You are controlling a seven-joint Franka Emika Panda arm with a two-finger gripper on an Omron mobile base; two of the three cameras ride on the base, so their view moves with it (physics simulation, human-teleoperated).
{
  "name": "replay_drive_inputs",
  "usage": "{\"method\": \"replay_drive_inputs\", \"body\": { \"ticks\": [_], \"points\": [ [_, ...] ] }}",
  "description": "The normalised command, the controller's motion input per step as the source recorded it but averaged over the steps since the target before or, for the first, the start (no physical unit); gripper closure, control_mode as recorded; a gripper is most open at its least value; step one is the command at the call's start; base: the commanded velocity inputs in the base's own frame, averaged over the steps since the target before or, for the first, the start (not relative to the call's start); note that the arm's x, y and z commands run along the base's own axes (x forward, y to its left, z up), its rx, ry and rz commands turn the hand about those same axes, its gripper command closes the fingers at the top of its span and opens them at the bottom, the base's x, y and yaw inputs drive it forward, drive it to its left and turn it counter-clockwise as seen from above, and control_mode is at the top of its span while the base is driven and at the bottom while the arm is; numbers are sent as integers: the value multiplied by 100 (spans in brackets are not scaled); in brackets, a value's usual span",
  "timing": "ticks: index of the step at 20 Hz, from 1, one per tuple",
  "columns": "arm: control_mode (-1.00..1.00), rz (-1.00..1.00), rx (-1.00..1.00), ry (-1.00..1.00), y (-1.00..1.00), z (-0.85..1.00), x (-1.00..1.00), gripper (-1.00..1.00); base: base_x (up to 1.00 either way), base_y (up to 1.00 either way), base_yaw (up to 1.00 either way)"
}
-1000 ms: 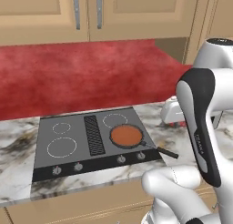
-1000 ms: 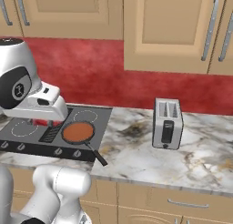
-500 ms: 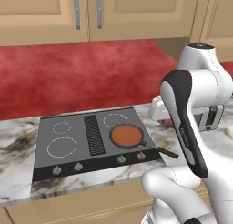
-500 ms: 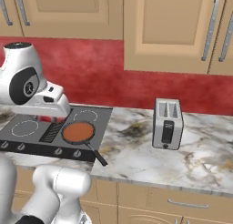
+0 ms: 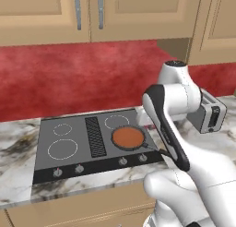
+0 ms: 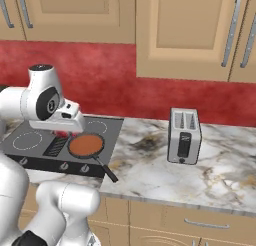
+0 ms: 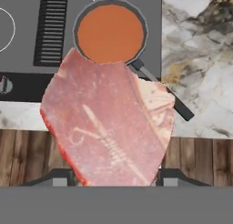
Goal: Retrieve the steak from the fridge and place it on the saucepan with marinade on the stove.
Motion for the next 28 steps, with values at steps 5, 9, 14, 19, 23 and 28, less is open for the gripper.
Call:
{"method": "replay_drive_inputs", "body": {
  "ticks": [5,9,14,19,23,28],
  "points": [
    [-100,0,0,-3,0,-76,35,100,0,0,0],
    [-100,0,0,-7,0,-75,21,100,0,0,0],
    [-100,0,0,-12,0,-46,31,100,0,0,0],
    [-100,-1,0,-9,1,-4,47,100,0,0,0],
    [-100,-3,0,2,5,2,57,100,0,0,0],
    [-100,-2,0,4,7,2,59,100,0,0,0]
  ]
}}
